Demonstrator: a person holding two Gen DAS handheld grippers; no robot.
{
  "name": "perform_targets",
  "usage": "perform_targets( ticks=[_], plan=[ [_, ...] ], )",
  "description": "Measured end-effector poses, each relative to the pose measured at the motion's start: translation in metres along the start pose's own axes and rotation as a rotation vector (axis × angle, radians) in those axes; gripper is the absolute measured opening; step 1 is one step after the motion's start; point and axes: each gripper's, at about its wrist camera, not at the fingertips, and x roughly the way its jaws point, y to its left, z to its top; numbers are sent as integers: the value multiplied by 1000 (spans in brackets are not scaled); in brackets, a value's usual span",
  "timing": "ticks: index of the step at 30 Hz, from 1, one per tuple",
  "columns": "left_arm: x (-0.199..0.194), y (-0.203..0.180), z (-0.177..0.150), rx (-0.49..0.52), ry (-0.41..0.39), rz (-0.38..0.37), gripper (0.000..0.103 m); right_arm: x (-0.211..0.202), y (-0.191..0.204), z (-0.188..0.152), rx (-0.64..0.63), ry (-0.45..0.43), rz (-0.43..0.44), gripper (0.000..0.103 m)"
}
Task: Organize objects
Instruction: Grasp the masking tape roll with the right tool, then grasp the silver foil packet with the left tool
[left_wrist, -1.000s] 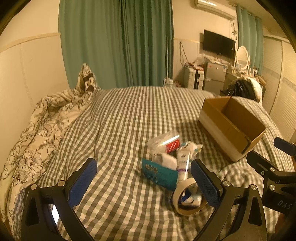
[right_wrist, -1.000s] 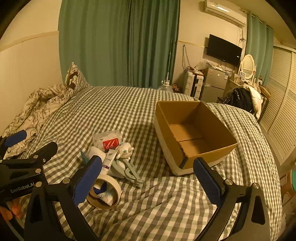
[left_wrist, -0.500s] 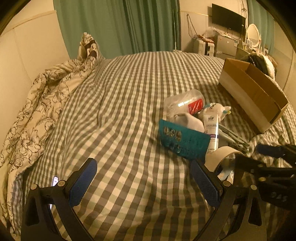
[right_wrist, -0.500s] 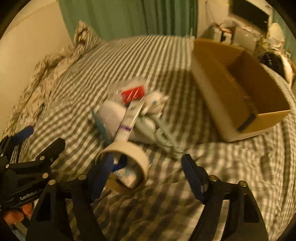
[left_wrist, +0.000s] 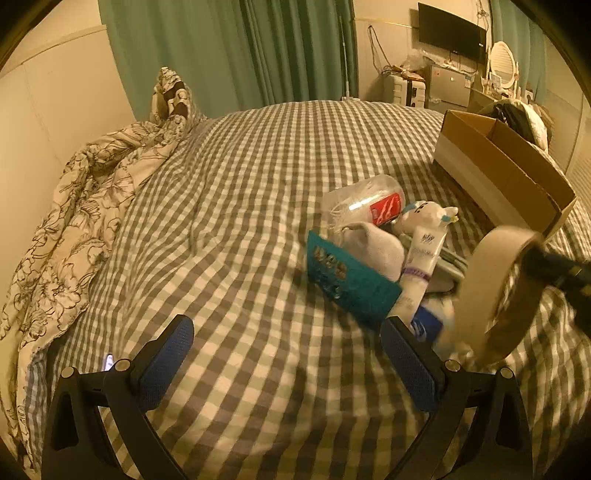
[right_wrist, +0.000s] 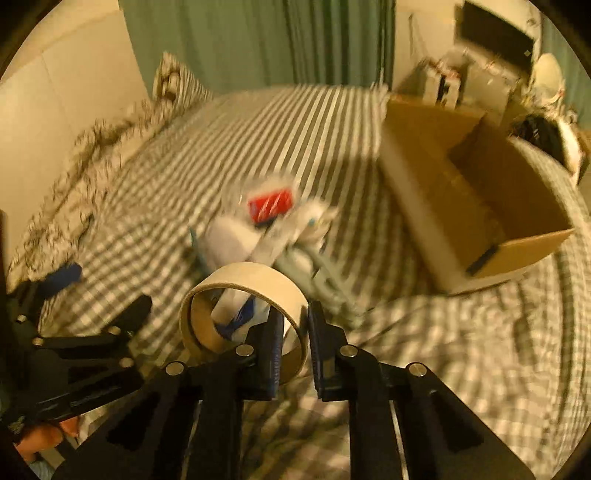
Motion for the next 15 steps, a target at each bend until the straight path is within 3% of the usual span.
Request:
perform_targets(
  ticks=[4, 12, 15],
  plan=[
    [9, -13, 9, 14, 5, -20, 103, -16, -15, 6, 5, -50, -81, 11],
    [42, -23, 31, -62, 39, -39, 102, 0, -26, 2, 32, -18, -54, 11],
    [63, -26, 30, -79, 100, -44, 88, 6, -27, 0, 28, 0, -51, 11]
  ],
)
